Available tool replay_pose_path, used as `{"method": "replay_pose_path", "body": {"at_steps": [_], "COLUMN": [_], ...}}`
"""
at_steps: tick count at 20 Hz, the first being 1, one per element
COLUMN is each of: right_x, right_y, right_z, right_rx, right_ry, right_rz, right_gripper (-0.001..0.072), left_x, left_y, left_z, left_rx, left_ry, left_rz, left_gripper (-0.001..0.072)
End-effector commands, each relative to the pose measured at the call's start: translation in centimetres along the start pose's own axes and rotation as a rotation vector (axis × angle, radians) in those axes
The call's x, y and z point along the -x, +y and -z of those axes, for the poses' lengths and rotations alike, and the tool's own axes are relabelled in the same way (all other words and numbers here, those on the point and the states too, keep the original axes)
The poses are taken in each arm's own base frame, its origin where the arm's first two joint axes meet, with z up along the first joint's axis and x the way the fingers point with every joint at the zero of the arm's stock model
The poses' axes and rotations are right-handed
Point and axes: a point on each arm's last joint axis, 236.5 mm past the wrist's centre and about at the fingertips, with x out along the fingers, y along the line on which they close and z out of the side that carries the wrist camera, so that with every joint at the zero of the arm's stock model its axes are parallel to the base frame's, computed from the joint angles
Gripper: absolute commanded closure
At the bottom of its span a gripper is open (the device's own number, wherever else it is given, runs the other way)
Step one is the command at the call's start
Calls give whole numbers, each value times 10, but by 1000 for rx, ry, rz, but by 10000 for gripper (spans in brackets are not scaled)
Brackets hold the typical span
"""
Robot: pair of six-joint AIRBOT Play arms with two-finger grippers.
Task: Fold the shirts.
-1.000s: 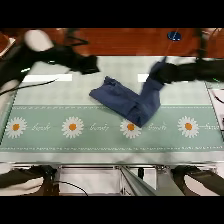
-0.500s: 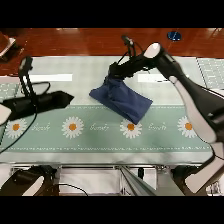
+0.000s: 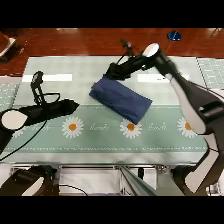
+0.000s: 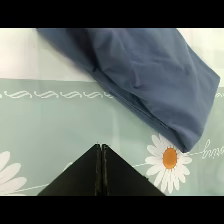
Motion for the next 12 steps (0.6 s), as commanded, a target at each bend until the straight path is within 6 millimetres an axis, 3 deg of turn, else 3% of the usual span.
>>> {"method": "replay_pose_path", "body": {"at_steps": [1,4,6,8,9,12], "right_x": [95,190,225,232,225,179], "right_y": [-13,-54,-79,-111,-126,-146], "right_z": [24,41,71,117,144,196], "right_rx": [74,56,-29,-206,-309,-551], "right_ry": [79,-58,-230,-395,-472,-566], "right_rz": [112,395,498,548,551,427], "right_gripper": [309,310,310,310,310,309], "left_x": [-12,-16,-17,-18,-18,-18], "left_y": [-4,-12,-16,-17,-17,-18], "left_z": [10,17,16,13,11,2], "left_rx": [1,-21,-29,-31,-31,-29], "left_ry": [31,51,41,25,15,-23], "left_rz": [9,22,29,32,32,35], "left_gripper": [693,693,693,693,693,693]}}
